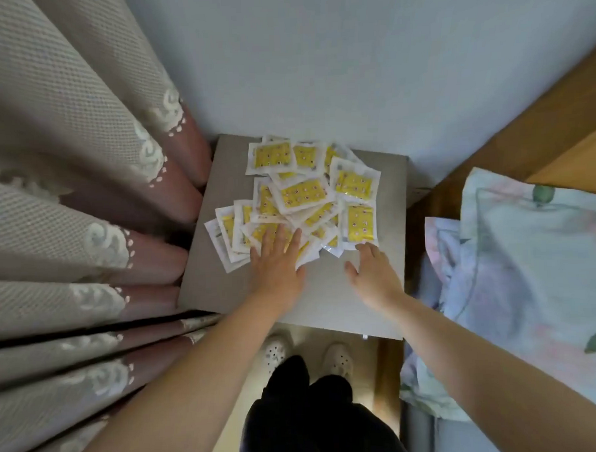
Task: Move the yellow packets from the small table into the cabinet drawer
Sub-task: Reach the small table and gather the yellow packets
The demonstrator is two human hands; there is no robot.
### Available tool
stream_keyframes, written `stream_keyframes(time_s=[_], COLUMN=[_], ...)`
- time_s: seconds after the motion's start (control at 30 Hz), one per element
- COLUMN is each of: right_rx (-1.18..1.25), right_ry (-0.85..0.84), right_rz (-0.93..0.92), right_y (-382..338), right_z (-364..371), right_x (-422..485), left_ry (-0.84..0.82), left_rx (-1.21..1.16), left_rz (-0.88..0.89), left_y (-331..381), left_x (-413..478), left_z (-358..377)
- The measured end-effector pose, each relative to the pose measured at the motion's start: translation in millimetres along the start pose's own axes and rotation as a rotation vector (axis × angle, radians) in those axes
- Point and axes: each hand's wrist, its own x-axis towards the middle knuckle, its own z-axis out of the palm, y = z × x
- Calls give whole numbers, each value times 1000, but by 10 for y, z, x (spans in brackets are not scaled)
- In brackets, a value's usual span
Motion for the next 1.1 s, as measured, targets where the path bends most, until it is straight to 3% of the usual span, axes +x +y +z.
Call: stream_keyframes(time_s=[0.07, 0.2, 0.27, 0.43, 0.63, 0.7, 0.9, 1.1], right_rx=[97, 219, 235, 108, 400, 432, 376, -139], right_ry=[29, 282, 329, 322, 235, 231, 438, 111], right_rz=[50, 183, 280, 485, 600, 566, 267, -42], right_y=[72, 183, 198, 113, 246, 306, 338, 121], right_z=[109, 142, 124, 88, 113, 18, -595, -893], right_x=[214, 686, 912, 1226, 1270, 1188, 1229, 1934], left_ry=[19, 62, 126, 210, 86, 69, 125, 220], left_rx=[-8, -2, 22, 103, 169, 182, 195, 188], left_rz=[-5, -24, -18, 79, 221, 232, 243, 255], left_y=[-76, -211, -256, -231, -197, -234, -287, -334], left_x=[141, 389, 500, 808, 1159, 1203, 1233, 1262], left_z=[144, 365, 418, 299, 265, 304, 385, 486])
